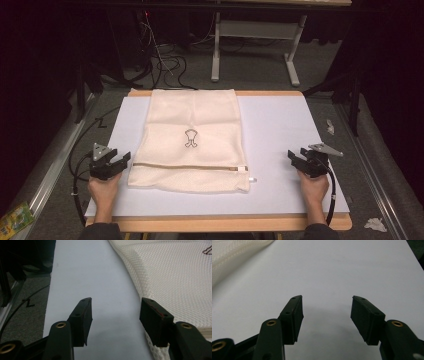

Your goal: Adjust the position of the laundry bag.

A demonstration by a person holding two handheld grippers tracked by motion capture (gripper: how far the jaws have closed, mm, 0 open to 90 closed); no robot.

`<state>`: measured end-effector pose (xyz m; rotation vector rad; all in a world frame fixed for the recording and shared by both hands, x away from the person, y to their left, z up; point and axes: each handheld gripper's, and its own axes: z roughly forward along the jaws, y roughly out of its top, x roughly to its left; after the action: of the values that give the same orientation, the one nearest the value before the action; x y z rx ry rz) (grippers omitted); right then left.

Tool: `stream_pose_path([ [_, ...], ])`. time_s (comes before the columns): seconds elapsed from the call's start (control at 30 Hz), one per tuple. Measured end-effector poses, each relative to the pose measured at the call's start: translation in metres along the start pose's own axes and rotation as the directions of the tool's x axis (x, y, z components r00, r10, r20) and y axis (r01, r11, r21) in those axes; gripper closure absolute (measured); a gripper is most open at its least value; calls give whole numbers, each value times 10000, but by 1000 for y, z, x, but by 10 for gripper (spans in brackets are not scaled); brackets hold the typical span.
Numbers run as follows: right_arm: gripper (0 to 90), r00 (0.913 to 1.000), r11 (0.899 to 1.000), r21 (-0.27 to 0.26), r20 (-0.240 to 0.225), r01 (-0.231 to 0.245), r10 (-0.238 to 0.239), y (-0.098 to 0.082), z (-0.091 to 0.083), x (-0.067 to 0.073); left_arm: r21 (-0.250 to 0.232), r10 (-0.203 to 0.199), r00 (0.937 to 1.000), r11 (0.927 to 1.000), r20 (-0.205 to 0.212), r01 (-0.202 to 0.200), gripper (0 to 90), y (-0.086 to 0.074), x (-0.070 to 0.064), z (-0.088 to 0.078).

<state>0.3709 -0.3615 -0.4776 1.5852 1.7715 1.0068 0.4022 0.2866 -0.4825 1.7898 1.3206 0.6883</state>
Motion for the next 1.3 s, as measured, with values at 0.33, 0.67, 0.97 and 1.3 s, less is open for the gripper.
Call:
stream_pose_path([
  [0.33,436,9999,9999,81,48,106,-106,0,0,2,65,-7,10000,10000,-79,8,424,0,0,0],
  [0.67,429,9998,9997,104,75,199,-200,0,1,2,166,27,9999,9999,-145,-24,388,0,-1,2],
  [0.97,428,9993,9994,147,169,319,-321,0,1,4,257,181,9998,9995,-114,-178,361,1,-2,2],
  [1.3,459,9980,9988,217,444,447,-456,1,1,7,117,-244,9995,9996,178,242,333,1,4,1],
])
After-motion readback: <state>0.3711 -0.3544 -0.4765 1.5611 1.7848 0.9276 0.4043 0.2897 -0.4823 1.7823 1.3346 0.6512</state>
